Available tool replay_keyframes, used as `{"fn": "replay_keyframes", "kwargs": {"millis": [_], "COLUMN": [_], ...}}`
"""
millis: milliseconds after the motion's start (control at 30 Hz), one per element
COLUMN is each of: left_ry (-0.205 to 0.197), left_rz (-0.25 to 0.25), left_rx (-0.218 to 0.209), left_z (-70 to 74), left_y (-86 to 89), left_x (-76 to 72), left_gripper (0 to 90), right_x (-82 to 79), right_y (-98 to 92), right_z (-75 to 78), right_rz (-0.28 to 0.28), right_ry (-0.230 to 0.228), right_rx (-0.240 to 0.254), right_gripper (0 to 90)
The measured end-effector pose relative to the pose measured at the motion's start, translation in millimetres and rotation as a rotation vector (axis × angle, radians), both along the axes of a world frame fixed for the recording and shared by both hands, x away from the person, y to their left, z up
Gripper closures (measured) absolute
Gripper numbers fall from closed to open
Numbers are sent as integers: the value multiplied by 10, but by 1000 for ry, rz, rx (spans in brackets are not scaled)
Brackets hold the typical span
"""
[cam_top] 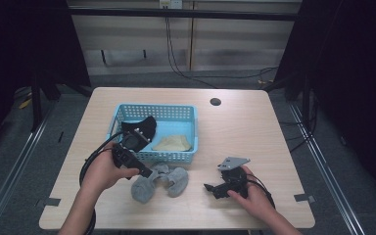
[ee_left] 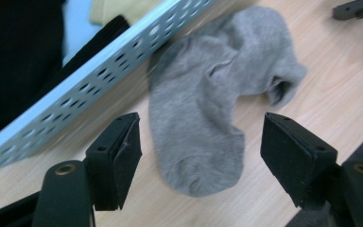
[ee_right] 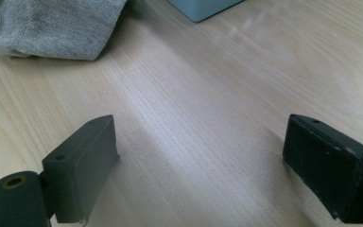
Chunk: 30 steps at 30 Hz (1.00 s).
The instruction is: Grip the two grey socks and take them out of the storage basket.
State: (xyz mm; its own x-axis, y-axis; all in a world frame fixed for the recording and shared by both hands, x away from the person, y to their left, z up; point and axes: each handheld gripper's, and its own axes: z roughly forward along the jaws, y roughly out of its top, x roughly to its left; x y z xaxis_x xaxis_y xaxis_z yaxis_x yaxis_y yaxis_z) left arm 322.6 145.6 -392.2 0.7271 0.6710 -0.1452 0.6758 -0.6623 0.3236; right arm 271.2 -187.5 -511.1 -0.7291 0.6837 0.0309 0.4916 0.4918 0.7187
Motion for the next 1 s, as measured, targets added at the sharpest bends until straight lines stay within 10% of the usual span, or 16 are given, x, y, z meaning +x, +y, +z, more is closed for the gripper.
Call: {"fn": "replay_keyframes", "kwargs": {"millis": [533,1000], "left_ry": [10,-82], "left_rz": [81,104], "left_rx": [-31,-55], "left_z": [-387,-736], "left_y": [438,655], "left_x": [-33,21], "left_gripper": [274,256], "right_x": [0,0], "right_y": [0,0], "right_z": [0,0], "right_rz": [-1,0], "right_ry": [1,0], "right_rx": [1,0], "right_gripper": [104,104]}}
